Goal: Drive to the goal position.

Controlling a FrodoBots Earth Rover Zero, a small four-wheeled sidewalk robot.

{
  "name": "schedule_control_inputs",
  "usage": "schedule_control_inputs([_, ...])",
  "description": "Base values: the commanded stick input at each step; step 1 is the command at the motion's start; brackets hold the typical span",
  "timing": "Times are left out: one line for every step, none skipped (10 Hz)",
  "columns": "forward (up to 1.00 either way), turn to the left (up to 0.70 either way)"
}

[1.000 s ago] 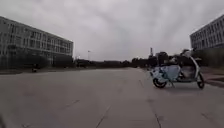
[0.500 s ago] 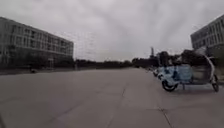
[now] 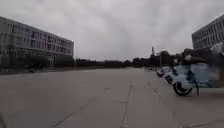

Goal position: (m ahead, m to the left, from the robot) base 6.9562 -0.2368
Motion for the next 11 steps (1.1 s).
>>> schedule_control_inputs([1.0, 0.0])
schedule_control_inputs([1.0, 0.0])
schedule_control_inputs([1.0, 0.0])
schedule_control_inputs([1.0, -0.06])
schedule_control_inputs([1.0, -0.2])
schedule_control_inputs([1.0, -0.34])
schedule_control_inputs([1.0, -0.36])
schedule_control_inputs([1.0, -0.36])
schedule_control_inputs([1.0, -0.36])
schedule_control_inputs([1.0, -0.29])
schedule_control_inputs([1.0, -0.05])
